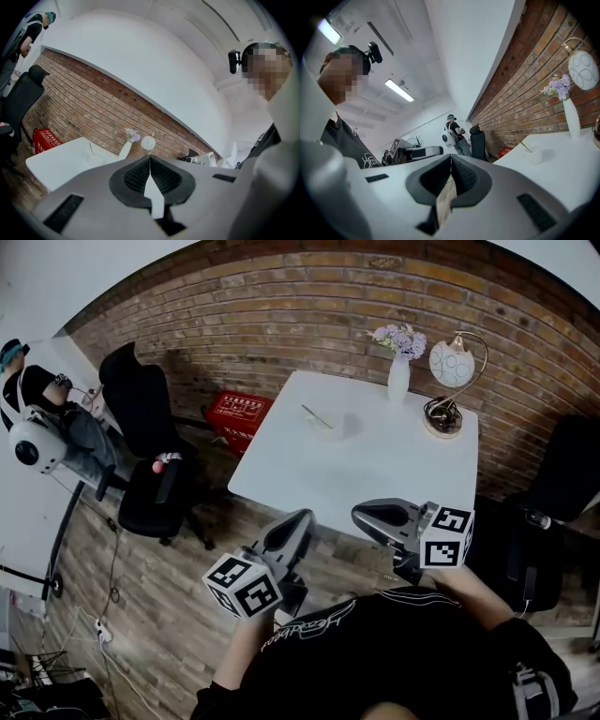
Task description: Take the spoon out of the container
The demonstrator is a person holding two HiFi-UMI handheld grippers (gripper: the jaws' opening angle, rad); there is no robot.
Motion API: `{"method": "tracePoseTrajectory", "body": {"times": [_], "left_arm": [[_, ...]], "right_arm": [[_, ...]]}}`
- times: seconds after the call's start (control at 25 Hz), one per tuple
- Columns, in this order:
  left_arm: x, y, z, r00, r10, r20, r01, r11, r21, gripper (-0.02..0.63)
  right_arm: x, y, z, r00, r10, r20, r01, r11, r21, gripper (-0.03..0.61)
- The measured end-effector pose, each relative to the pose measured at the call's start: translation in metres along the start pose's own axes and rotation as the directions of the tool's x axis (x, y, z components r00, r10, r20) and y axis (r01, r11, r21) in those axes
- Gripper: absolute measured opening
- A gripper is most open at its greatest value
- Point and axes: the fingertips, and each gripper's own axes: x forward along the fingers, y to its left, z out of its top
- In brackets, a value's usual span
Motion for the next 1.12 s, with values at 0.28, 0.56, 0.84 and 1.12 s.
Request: {"method": "tracePoseTrajectory", "body": {"times": [0.28,0.56,0.84,1.12], "left_arm": [[0.011,0.043,0.012,1.000,-0.004,-0.009,0.004,1.000,-0.025,0.006],[0.047,0.075,0.022,1.000,-0.014,-0.027,0.014,1.000,-0.014,0.006],[0.093,0.136,0.029,0.998,0.011,-0.069,-0.014,0.999,-0.039,0.006],[0.148,0.190,0.047,0.995,-0.011,-0.096,0.007,0.999,-0.037,0.006]], "right_arm": [[0.023,-0.026,0.001,0.999,-0.041,0.014,0.040,0.999,0.023,-0.003],[0.029,-0.070,0.008,0.996,-0.084,0.034,0.082,0.995,0.050,-0.003],[0.050,-0.134,0.019,0.992,-0.116,0.046,0.112,0.990,0.088,-0.003],[0.065,-0.198,0.039,0.981,-0.183,0.061,0.174,0.976,0.131,-0.003]]}}
